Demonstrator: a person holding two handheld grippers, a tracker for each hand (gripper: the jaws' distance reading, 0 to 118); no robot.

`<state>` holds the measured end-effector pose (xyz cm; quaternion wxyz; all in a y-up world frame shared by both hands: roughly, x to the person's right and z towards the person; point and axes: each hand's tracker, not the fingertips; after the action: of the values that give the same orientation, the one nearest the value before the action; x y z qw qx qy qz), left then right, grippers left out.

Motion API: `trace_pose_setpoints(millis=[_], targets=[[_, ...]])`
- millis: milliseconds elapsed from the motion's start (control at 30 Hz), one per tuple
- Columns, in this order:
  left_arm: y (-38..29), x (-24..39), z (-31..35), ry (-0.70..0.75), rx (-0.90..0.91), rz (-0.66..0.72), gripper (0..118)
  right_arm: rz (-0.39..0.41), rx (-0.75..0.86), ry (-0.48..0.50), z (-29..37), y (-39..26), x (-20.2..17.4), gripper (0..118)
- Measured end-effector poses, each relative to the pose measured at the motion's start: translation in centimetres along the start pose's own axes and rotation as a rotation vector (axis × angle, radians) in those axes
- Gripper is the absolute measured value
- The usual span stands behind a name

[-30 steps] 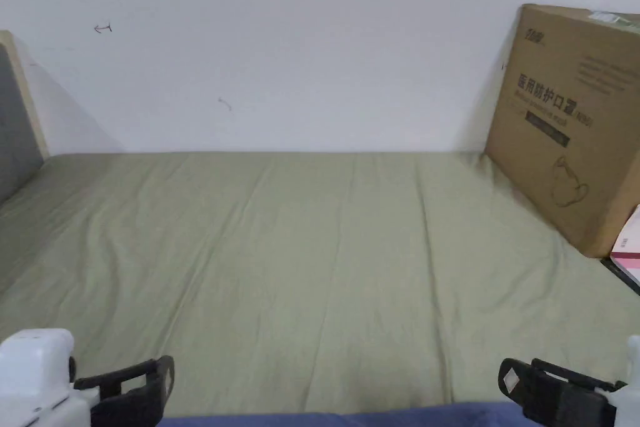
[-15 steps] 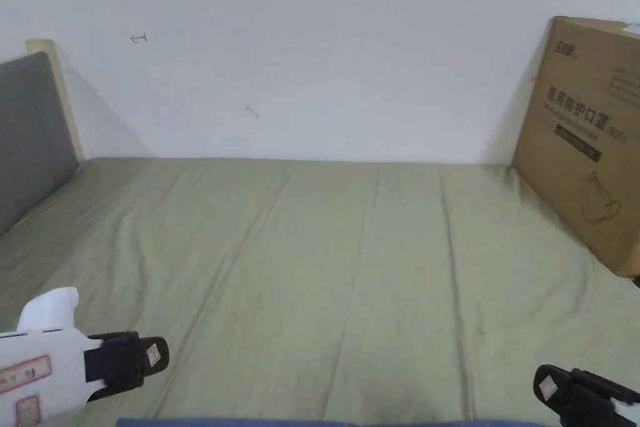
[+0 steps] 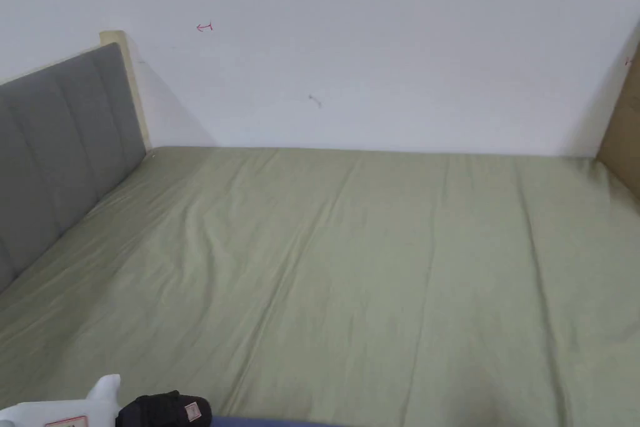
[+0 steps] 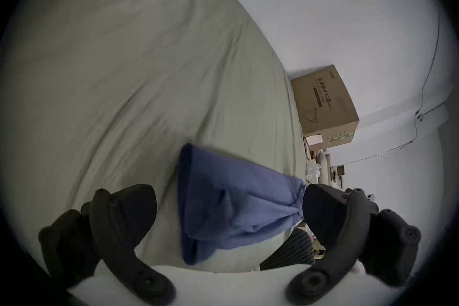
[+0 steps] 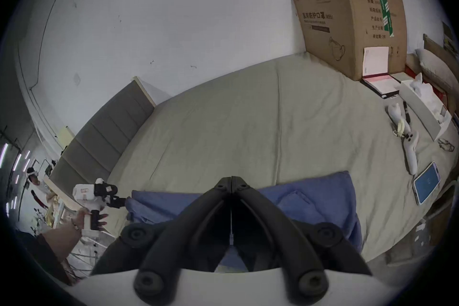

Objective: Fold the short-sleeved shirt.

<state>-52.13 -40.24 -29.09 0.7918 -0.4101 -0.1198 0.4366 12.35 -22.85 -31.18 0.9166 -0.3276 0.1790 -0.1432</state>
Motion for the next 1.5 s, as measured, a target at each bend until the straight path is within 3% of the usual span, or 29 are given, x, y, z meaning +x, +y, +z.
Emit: trace_pose_setpoints(millis=[67, 167, 200, 367, 400, 433, 500, 533, 567, 600, 667, 800, 867, 967, 1100, 1133, 1333, 1433, 1500], targets=[[0.0, -2.1, -1.5, -0.071, -0.037, 0.104, 118, 0.007, -0.011, -0.010, -0.3, 0.4, -0.4, 0], [-0.6, -4.3, -3.1, -0.301, -0.092, 0.202, 118, 0.009, -0.023, -0.016, -0.8, 0.8, -0.7, 0], [-0.5, -4.2, -3.6, -0.373, -0.101, 0.222, 118, -0.038, -0.037, 0.013, -1.0, 0.9, -0.7, 0], [-0.9, -3.9, -5.6, -0.397, -0.160, 0.171, 117, -0.172, -0.065, 0.085, -2.2, 1.0, 0.0, 0], [-0.9, -3.7, -6.2, -0.389, -0.173, 0.183, 110, -0.158, -0.064, 0.073, -2.4, 1.0, -0.1, 0], [-0.9, -3.9, -6.7, -0.372, -0.186, 0.188, 91, -0.161, -0.067, 0.072, -2.5, 0.9, 0.0, 0], [-0.9, -5.2, -8.7, -0.106, -0.249, 0.198, 10, -0.152, -0.078, 0.063, -2.7, 0.9, -0.2, 0], [-1.2, -5.9, -8.7, -0.174, -0.231, 0.310, 9, -0.146, -0.082, 0.060, -2.8, 0.8, -0.3, 0], [-1.0, -4.9, -8.1, -0.256, -0.186, 0.302, 9, -0.144, -0.091, 0.061, -2.8, 0.7, -0.2, 0], [-0.6, -3.9, -8.1, -0.154, -0.199, 0.144, 9, -0.144, -0.100, 0.062, -2.8, 0.7, -0.2, 0], [-1.0, -2.6, -7.6, -0.111, -0.187, 0.117, 9, -0.141, -0.107, 0.063, -2.8, 0.6, -0.3, 0], [-1.2, 2.7, -4.8, 0.084, -0.113, -0.174, 9, -0.147, -0.101, 0.069, -2.4, 0.8, 0.1, 0], [-1.3, 5.0, -3.0, 0.154, -0.090, -0.251, 9, -0.160, -0.092, 0.079, -2.1, 0.9, 0.5, 0], [-1.2, 8.2, 0.4, 0.378, -0.014, -0.392, 9, -0.174, -0.081, 0.088, -1.7, 0.9, 0.9, 0], [-1.7, 11.8, 2.2, 0.858, 0.078, -0.676, 10, -0.186, -0.071, 0.106, -1.1, 0.5, 1.6, 0], [-1.9, 12.4, 2.3, 0.875, 0.081, -0.676, 10, -0.192, -0.069, 0.108, -1.0, 0.2, 1.8, 0], [-3.7, 16.5, -0.6, 0.302, -0.038, -0.370, 10, -0.228, -0.071, 0.122, -0.3, -0.8, 2.9, 0], [-5.4, 18.2, -5.4, 0.240, -0.130, -0.343, 10, -0.232, -0.067, 0.126, 0.3, -1.0, 3.3, 0], [-6.7, 19.3, -9.5, 0.305, -0.185, -0.406, 13, -0.229, -0.064, 0.123, 0.8, -1.0, 3.5, 0]])
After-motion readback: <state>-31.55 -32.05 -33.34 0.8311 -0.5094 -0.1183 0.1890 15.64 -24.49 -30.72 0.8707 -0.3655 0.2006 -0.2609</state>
